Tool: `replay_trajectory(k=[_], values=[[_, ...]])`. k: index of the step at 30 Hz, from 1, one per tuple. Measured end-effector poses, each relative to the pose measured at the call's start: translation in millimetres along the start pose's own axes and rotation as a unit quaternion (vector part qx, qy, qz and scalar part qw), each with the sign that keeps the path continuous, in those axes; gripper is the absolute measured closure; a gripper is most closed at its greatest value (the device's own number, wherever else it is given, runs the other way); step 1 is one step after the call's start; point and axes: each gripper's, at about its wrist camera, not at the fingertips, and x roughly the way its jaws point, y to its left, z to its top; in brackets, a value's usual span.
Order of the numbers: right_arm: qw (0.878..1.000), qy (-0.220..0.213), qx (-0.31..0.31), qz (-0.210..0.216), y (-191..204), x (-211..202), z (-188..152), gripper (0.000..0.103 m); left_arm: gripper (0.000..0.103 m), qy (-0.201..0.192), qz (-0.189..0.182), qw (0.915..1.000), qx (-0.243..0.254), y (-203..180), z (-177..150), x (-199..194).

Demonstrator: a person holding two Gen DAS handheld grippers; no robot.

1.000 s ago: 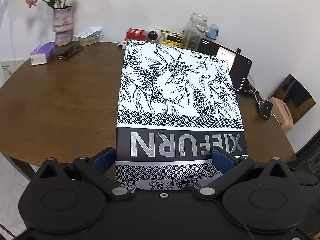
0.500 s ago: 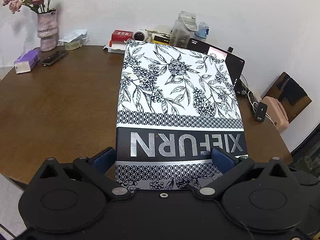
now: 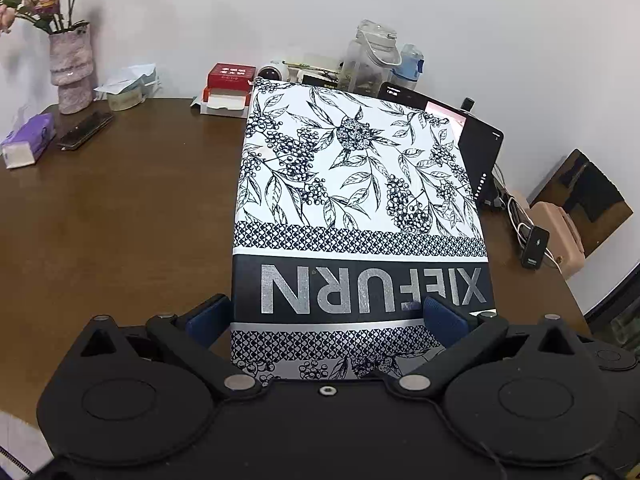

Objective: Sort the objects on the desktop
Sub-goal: 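Carry the lid with both grippers over the open floral box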

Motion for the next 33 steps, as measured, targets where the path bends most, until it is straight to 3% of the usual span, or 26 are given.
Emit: replay_trajectory(k=[18,33], values=[[1.000,0.024,0.016,-0.009,-44.9,83.9,66.0,0.000,0.000,0.033,-0.004,0.9995,-0.001,21.2,71.5,91.5],[0.998,0.054,0.033,-0.006,-66.4,141.8,93.2,0.000,0.000,0.063,0.001,0.9980,-0.007,44.0,102.3,156.0]])
